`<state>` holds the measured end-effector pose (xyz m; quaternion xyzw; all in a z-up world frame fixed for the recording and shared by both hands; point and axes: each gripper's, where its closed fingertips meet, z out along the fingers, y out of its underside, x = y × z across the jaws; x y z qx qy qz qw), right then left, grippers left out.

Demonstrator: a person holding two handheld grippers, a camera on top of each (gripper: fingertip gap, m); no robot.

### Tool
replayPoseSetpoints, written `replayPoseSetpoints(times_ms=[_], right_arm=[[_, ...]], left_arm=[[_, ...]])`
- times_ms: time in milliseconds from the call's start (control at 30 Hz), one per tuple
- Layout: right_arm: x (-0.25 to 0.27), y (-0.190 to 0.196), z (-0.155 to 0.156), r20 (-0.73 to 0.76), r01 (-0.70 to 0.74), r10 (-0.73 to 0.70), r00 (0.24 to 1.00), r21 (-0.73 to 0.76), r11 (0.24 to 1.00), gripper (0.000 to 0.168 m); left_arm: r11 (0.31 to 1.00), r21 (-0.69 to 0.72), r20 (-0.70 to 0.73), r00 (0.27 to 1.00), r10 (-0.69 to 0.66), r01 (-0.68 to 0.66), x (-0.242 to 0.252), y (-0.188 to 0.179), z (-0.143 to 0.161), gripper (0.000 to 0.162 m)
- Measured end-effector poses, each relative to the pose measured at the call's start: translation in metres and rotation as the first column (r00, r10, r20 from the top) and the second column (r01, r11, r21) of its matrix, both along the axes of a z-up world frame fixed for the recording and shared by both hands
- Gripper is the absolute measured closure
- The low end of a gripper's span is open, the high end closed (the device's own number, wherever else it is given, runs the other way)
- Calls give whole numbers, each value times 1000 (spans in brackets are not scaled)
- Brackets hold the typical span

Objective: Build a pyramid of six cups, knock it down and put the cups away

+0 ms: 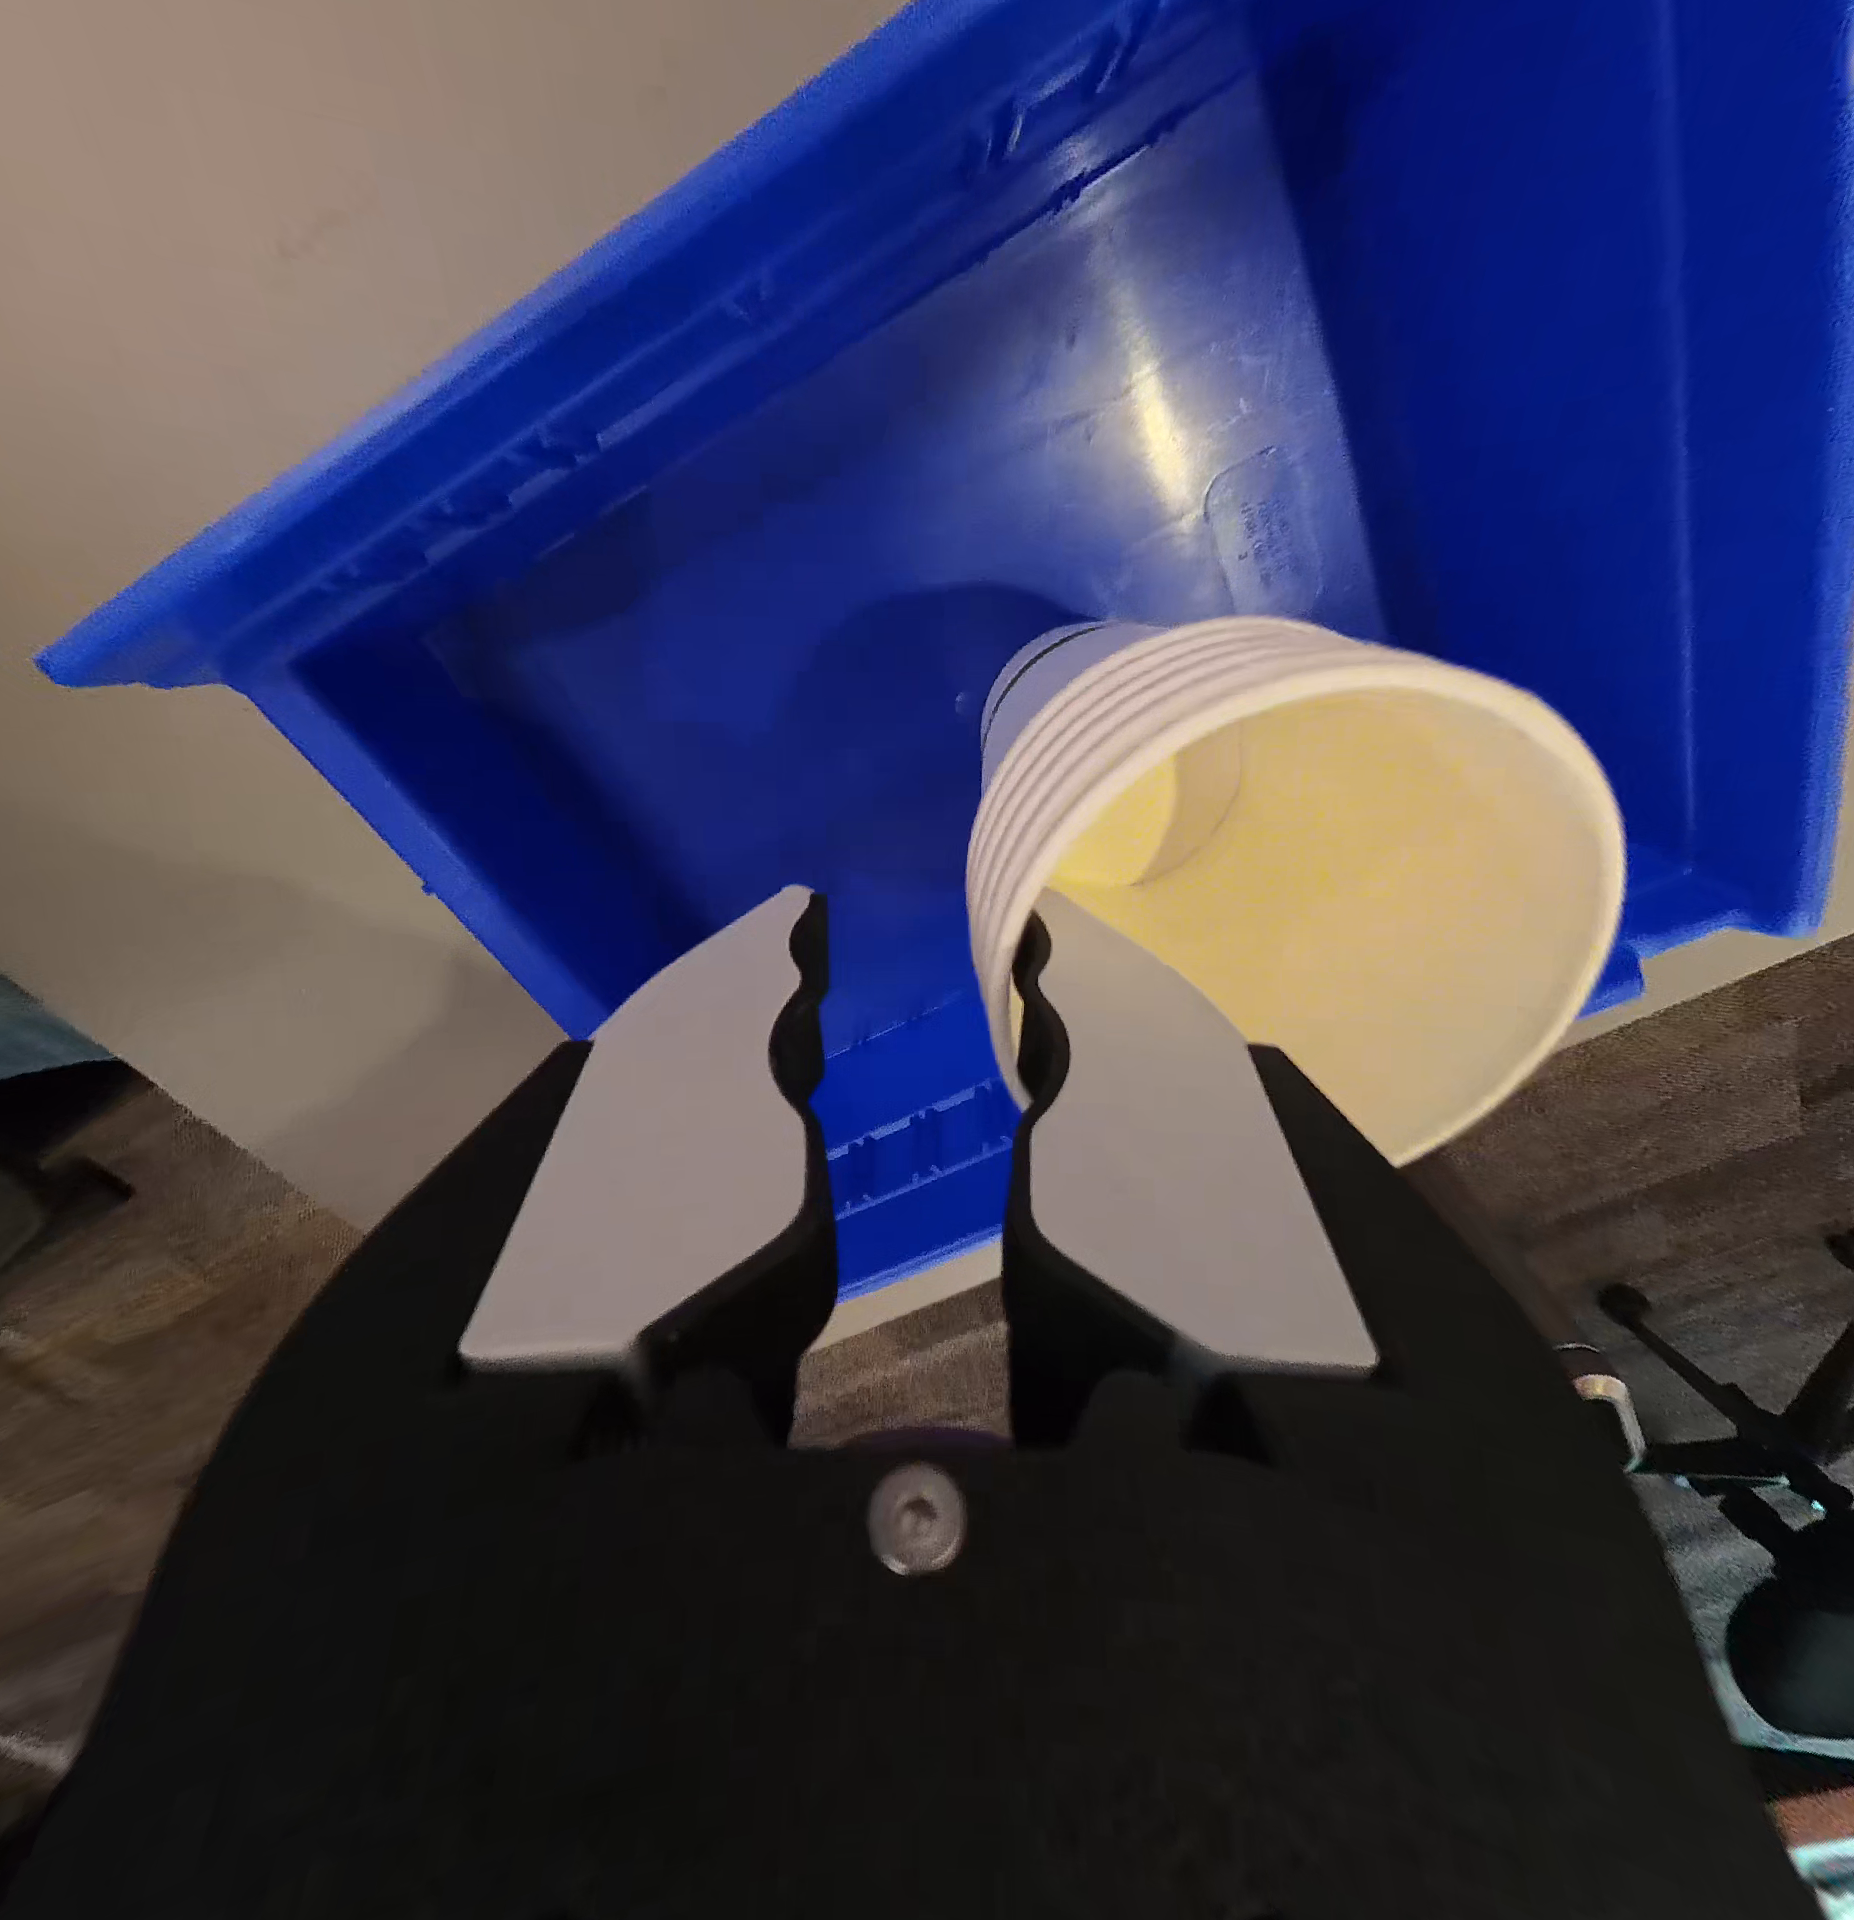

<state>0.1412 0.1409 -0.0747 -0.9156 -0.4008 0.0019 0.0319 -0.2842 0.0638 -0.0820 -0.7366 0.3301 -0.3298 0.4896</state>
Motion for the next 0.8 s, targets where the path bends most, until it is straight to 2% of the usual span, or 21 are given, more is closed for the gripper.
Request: replayPoseSetpoints(times_ms=[67, 167, 267, 333, 400, 467, 567, 633, 700, 800], right_arm=[[-1, 3, 17, -22, 17, -15, 1000, 92, 996, 135], [-7, 5, 68, -44, 61, -48, 998, 362, 930, 131], [-32, -10, 117, -147, 148, -68, 987, 657, 739, 126], [-58, -31, 125, -299, 284, -77, 951, 753, 594, 123], [-86, -56, 106, -463, 435, -75, 883, 749, 500, 117], [-116, -81, 70, -601, 548, -50, 798, 689, 474, 120], [-125, -108, 21, -687, 681, -133, 714, 638, 360, 116], [-122, -124, -2, -724, 740, -186, 664, 602, 299, 116], [-125, -133, -21, -733, 755, -197, 651, 597, 272, 116], [-132, -136, -38, -674, 707, -225, 703, 633, 314, 115]], left_arm=[[1000, 0, 1, 1000, 12, -12, -2, 1, 1, 71], [998, 21, 29, 998, 57, -58, -12, 3, 11, 72], [991, 42, 76, 990, 122, -126, -27, 4, 22, 72], [980, 50, 77, 979, 188, -192, -39, 8, 24, 66], [962, 61, 59, 964, 261, -264, -54, 12, 23, 67], [942, 66, 33, 944, 327, -329, -69, 15, 17, 68], [923, -7, -20, 923, 384, -384, -86, 14, 2, 71], [908, -5, -39, 908, 418, -418, -97, 17, -6, 73], [890, 21, -63, 888, 456, -456, -107, 21, -13, 73], [878, 10, -47, 877, 478, -479, -113, 20, -20, 73]])
